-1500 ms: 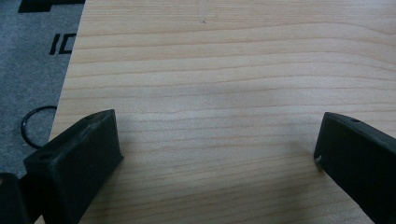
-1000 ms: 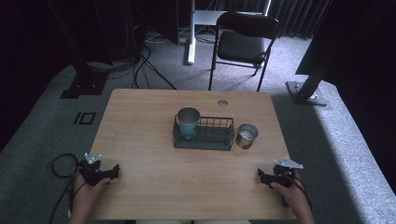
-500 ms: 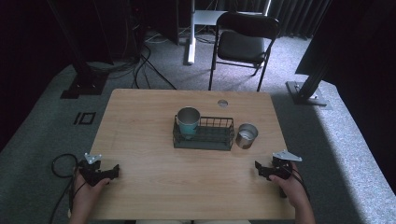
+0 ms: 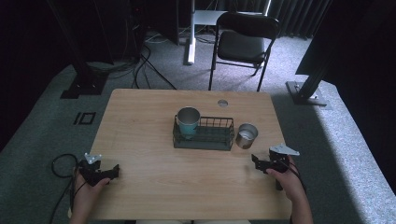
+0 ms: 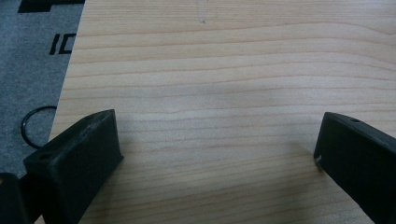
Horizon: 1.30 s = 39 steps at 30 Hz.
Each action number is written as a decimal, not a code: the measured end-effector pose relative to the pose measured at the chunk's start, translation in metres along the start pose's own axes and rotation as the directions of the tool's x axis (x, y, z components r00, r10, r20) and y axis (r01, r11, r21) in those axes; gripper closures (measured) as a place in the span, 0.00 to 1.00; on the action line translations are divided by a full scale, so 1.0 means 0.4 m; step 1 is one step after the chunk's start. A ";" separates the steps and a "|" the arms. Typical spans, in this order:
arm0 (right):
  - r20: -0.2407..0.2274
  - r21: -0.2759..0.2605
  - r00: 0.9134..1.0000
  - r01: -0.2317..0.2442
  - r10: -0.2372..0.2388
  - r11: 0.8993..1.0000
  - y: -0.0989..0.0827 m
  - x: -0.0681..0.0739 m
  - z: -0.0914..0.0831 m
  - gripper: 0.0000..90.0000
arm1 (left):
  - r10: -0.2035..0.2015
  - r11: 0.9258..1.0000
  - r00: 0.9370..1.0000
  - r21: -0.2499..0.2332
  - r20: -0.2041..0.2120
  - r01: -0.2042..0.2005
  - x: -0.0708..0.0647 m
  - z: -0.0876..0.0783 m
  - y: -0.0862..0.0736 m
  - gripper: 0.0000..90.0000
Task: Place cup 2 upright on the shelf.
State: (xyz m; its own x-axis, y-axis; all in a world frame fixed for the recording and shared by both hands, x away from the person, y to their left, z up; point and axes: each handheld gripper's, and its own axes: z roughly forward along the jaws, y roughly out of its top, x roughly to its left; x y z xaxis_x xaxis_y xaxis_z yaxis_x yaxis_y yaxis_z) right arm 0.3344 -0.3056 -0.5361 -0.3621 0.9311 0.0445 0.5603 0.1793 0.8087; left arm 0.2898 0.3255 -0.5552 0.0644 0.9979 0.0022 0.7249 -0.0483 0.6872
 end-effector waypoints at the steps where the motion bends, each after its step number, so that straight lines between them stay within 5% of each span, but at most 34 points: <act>1: 0.000 -0.003 1.000 -0.001 0.001 1.000 0.004 0.001 0.001 0.14 | 0.000 1.000 1.000 0.000 0.000 0.000 0.000 0.000 0.000 0.01; 39: -0.059 -0.082 0.998 0.020 -0.025 0.996 0.094 0.021 0.099 0.14 | 0.001 1.000 1.000 0.001 0.000 -0.001 0.000 0.000 0.000 0.01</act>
State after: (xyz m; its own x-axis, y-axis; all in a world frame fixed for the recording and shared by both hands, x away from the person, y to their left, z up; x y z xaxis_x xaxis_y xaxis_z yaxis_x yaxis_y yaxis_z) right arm 0.3819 -0.2783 -0.5285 -0.4189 0.9061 0.0588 0.4899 0.1709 0.8549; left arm 0.2897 0.3256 -0.5551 0.0649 0.9979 0.0026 0.7253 -0.0490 0.6867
